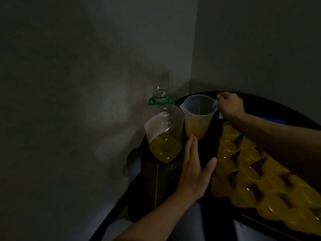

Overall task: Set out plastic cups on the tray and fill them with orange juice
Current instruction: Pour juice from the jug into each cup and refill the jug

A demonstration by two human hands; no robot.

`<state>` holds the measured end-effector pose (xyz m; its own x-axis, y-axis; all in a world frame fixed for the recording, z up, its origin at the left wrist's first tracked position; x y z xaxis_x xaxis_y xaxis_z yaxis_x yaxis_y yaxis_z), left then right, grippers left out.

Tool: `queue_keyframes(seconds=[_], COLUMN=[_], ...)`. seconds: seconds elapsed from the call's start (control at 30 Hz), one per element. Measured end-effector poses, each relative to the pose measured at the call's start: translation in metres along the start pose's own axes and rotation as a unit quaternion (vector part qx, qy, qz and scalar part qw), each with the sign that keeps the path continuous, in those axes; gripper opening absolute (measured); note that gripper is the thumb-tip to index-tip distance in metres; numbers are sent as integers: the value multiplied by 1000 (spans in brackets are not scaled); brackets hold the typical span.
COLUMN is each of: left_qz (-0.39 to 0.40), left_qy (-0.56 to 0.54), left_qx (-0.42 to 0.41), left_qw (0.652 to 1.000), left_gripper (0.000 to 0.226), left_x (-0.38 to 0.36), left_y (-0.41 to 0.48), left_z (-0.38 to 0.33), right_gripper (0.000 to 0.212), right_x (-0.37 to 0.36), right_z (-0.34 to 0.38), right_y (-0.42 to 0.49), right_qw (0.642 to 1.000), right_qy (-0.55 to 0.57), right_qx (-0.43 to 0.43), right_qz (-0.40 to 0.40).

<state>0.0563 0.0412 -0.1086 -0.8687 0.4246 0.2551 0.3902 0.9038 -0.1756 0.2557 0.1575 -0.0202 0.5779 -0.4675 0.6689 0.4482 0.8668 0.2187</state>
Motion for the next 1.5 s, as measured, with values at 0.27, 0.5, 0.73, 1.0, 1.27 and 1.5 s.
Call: queue_keyframes(seconds=[0.27, 0.5, 0.73, 1.0, 1.27, 1.5], left_qz=[-96, -228, -310, -279, -294, -235], left_qy=[46, 120, 77, 71, 140, 159], left_qx=[42, 53, 44, -2, -63, -133], left_qw=[993, 965, 947, 958, 943, 950], left_gripper=[112, 140, 133, 125, 123, 124], left_x=[-16, -22, -13, -18, -34, -67], left_y=[90, 139, 169, 162, 118, 54], left_z=[-30, -17, -14, -45, -127, -192], right_gripper=[36, 38, 45, 46, 44, 57], right_x=[-3, -26, -47, -20, 81, 197], right_z=[-31, -64, -66, -65, -24, -13], right_y=[29, 47, 50, 47, 32, -18], right_qw=[999, 986, 961, 956, 960, 969], right_qy=[35, 137, 255, 290, 280, 245], right_qx=[-17, -47, -59, -20, 6, -7], right_qz=[5, 84, 95, 46, 2, -23])
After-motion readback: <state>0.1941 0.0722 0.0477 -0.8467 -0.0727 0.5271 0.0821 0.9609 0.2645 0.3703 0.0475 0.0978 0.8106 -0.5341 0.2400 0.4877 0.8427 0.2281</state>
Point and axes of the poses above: each hand's wrist, its own y-axis towards the middle knuckle, its own x-axis out of the back of the hand, z = x × y, the point moved 4 cm from there along y, towards the middle knuckle, and after that the axes turned 13 degrees about x, right-handed, at the moved point
